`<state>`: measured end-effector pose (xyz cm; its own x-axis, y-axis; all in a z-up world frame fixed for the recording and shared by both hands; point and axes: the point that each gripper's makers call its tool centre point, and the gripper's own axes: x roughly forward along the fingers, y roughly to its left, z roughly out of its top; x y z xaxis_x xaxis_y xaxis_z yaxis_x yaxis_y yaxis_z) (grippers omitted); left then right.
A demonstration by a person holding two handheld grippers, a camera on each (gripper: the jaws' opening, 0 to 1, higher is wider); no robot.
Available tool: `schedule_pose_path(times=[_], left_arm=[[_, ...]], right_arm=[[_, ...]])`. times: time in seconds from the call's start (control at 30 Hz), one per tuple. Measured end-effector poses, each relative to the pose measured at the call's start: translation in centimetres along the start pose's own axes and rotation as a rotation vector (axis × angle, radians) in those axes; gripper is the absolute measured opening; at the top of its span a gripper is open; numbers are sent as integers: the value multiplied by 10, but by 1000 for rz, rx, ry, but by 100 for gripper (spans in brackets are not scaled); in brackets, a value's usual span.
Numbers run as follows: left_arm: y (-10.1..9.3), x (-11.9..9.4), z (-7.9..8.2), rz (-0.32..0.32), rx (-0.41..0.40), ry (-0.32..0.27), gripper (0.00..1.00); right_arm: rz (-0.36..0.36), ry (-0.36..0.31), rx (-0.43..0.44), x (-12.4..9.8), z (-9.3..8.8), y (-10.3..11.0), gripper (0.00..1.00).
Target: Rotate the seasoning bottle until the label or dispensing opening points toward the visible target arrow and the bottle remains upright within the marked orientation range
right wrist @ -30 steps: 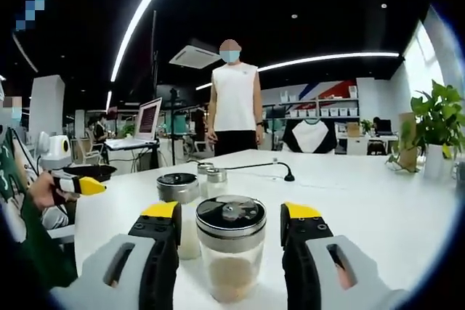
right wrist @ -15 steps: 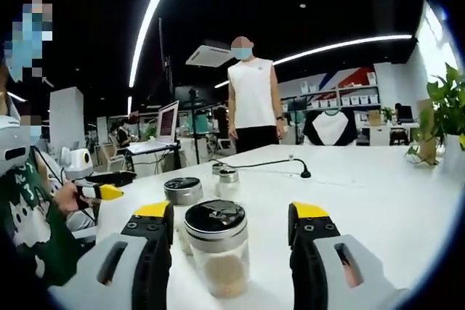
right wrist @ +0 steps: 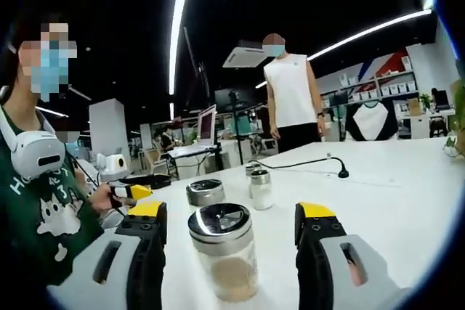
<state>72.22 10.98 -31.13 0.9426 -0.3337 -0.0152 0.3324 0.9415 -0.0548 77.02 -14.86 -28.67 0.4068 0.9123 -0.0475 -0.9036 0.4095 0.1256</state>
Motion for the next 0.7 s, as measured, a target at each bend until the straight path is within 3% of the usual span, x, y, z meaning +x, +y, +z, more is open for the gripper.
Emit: schedule_pose_path(times=[0.23, 0.6, 0.7], left_arm=[[-2, 0, -1, -3, 2, 4, 100], [2, -2, 4, 9, -2, -16, 99], [1, -2, 4, 2, -2, -17, 99]], right_arm=[[61, 17, -15, 4, -8, 2, 63], [91, 57, -23, 13, -21, 6, 53], [132, 26, -8, 12, -21, 12, 48]])
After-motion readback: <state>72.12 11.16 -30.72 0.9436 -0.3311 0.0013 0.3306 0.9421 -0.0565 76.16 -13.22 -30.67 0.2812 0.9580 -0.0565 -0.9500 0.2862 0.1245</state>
